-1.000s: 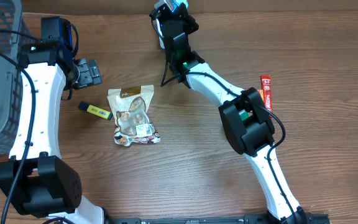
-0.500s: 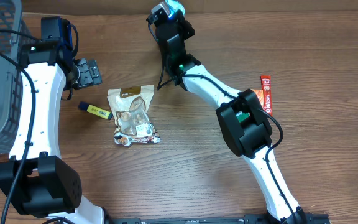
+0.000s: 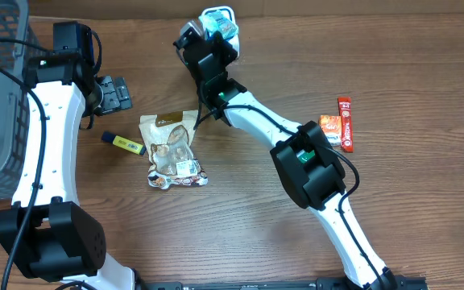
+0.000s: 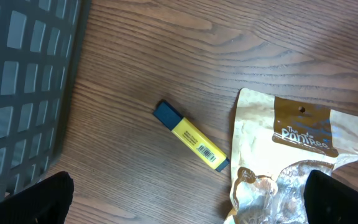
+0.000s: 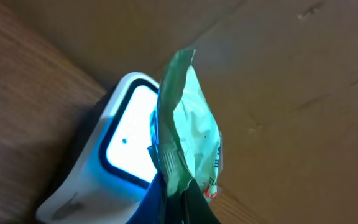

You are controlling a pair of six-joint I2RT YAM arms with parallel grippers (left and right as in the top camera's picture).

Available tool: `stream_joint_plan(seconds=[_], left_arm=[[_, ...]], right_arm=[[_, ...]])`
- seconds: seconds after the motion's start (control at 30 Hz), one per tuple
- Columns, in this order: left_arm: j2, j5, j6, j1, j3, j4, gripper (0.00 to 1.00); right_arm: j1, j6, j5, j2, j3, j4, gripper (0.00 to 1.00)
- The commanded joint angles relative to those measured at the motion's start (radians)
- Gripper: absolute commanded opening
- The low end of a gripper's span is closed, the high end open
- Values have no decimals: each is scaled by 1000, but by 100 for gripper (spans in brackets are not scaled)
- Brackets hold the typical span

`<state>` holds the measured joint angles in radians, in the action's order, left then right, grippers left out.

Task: Scan the item barcode
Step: 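Lift the teal pack and hold it up to the white scanner, then carry the teal pack right and lower it right of the red stick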

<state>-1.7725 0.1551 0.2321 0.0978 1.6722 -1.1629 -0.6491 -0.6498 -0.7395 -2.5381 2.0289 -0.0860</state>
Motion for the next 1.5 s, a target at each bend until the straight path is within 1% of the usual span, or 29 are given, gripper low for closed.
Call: stream_joint_plan(seconds=[0.0, 0.23, 0.4, 0.57, 0.67, 0.7, 0.73, 0.87, 0.97, 1.07, 1.13, 1.27, 1.33, 1.37, 1.4, 1.47], left_arm=[[14, 9, -8, -7, 0, 0, 100], [14, 9, -8, -7, 0, 0, 100], [14, 9, -8, -7, 0, 0, 100], [14, 9, -8, -7, 0, 0, 100], [14, 9, -8, -7, 0, 0, 100], [14, 9, -8, -7, 0, 0, 100], [14, 9, -8, -7, 0, 0, 100], [14, 9, -8, -7, 0, 0, 100], [14, 9, -8, -7, 0, 0, 100], [14, 9, -8, -7, 0, 0, 100], [14, 9, -8, -7, 0, 0, 100], [14, 9, -8, -7, 0, 0, 100], [14, 9, -8, -7, 0, 0, 100], [14, 9, -8, -7, 0, 0, 100], [14, 9, -8, -7, 0, 0, 100], [14, 9, -8, -7, 0, 0, 100]], right_arm=[[-25, 10, 7, 2, 13, 29, 3], [-36, 10, 19, 4, 13, 33, 3], [-36, 11, 19, 39, 13, 43, 3], [-36, 23, 8, 149, 13, 45, 3], [-30, 85, -1, 242, 13, 103, 3], [-26, 118, 0, 272, 13, 142, 4], [-18, 181, -1, 317, 13, 211, 3], [11, 370, 10, 407, 13, 407, 3], [55, 523, 67, 475, 13, 600, 3], [120, 678, 177, 526, 13, 800, 3], [184, 765, 280, 549, 13, 943, 3], [320, 854, 454, 553, 13, 1174, 3], [408, 943, 546, 546, 12, 1278, 3], [463, 1008, 582, 544, 6, 1324, 3], [477, 1025, 588, 544, 3, 1334, 3], [554, 1108, 615, 544, -14, 1377, 3]])
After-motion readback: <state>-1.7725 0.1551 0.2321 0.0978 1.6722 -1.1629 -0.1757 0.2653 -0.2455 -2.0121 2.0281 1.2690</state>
